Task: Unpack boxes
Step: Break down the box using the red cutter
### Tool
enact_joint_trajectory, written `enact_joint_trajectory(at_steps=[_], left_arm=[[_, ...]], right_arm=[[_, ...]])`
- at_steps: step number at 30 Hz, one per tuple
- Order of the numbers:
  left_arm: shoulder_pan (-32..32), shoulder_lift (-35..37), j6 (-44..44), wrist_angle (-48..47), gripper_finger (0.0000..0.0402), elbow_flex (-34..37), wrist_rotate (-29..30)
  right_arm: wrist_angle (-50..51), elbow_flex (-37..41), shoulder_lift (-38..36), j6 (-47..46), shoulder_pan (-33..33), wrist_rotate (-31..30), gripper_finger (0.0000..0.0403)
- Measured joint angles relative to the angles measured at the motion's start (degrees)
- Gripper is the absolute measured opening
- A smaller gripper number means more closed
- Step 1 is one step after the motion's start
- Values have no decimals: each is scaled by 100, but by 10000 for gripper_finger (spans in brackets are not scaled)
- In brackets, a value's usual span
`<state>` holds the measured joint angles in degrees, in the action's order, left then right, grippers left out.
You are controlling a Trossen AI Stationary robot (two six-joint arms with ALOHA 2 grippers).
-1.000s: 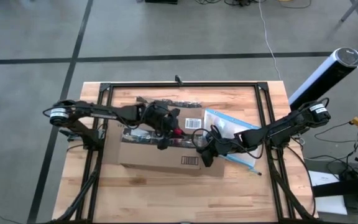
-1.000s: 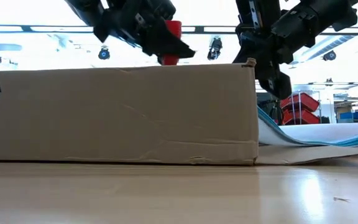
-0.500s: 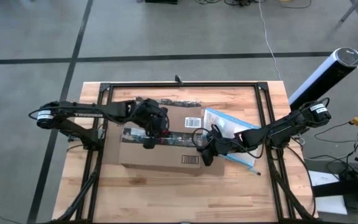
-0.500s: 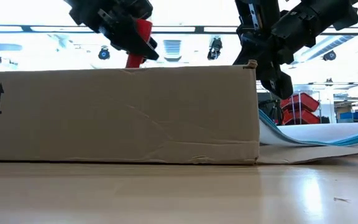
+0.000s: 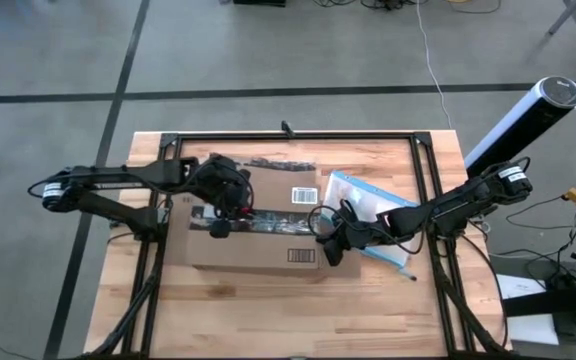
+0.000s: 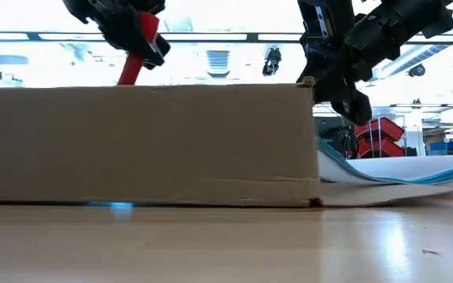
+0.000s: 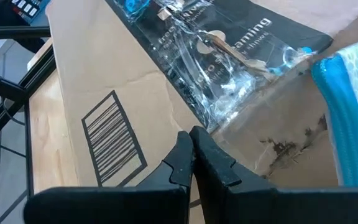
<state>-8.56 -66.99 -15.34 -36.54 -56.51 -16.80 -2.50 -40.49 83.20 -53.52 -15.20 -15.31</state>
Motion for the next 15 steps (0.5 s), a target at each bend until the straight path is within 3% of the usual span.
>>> enact_joint_trajectory(at_steps=[5, 15], left_arm=[[-2, 361, 154, -512, 29, 13, 107], [-1, 364, 375, -1021, 29, -4, 133]], right_arm=[[154, 0, -11, -5, 9, 7, 1], [469, 24, -130, 125, 70, 95, 0]])
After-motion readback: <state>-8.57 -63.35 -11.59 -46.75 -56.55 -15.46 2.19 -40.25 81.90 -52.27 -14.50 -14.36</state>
